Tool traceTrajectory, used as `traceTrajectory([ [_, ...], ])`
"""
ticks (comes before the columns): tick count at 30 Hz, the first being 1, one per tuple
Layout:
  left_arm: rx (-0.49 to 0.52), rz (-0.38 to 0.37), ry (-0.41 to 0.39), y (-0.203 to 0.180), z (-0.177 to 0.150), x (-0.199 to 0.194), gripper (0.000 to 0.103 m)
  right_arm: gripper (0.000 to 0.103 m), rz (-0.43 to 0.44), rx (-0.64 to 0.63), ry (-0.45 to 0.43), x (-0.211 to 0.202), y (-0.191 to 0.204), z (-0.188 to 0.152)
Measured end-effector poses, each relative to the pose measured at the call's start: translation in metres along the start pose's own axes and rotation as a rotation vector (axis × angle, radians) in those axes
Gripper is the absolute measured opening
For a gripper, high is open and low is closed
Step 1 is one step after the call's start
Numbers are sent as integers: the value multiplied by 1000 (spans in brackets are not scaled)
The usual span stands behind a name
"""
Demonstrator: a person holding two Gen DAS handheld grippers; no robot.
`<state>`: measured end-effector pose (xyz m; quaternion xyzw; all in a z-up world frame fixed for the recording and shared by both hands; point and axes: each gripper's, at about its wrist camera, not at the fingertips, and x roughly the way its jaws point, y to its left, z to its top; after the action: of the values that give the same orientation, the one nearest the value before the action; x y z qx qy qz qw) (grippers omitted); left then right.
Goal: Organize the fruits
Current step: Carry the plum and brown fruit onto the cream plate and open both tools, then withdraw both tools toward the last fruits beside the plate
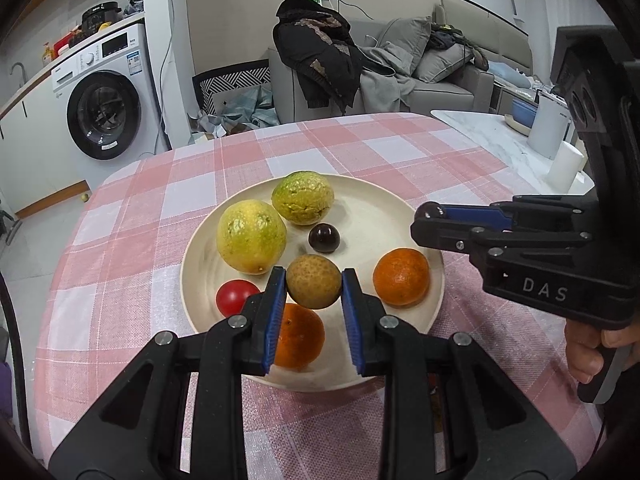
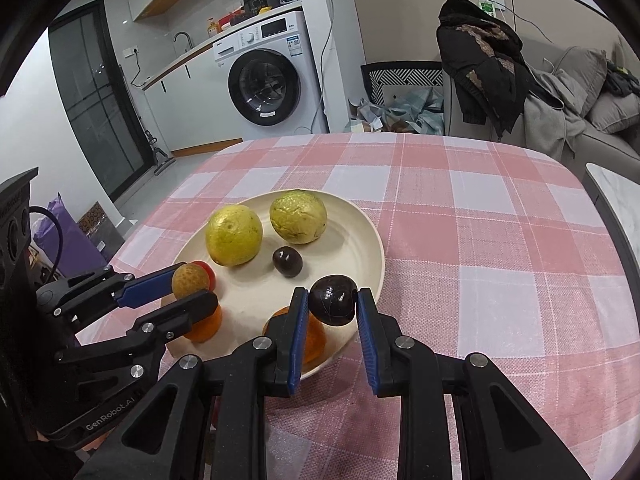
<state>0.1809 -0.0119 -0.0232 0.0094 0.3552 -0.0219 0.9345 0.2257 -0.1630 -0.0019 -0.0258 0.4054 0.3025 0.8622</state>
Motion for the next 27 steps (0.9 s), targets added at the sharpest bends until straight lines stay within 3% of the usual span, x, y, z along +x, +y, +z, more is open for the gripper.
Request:
traceTrajectory([
  [17, 2, -11, 16, -1, -3, 13, 25, 25, -21, 2, -2, 10, 0, -1],
  [23, 1, -24, 6, -2, -4, 10, 26, 36, -22, -10, -29, 2, 0, 0],
  [25, 2, -25, 2, -3, -4, 7, 33, 43, -26, -11, -41, -2, 0, 1],
  [27, 1, -30, -6, -3, -6, 2, 51, 50, -24, -11, -55, -7, -1, 0],
])
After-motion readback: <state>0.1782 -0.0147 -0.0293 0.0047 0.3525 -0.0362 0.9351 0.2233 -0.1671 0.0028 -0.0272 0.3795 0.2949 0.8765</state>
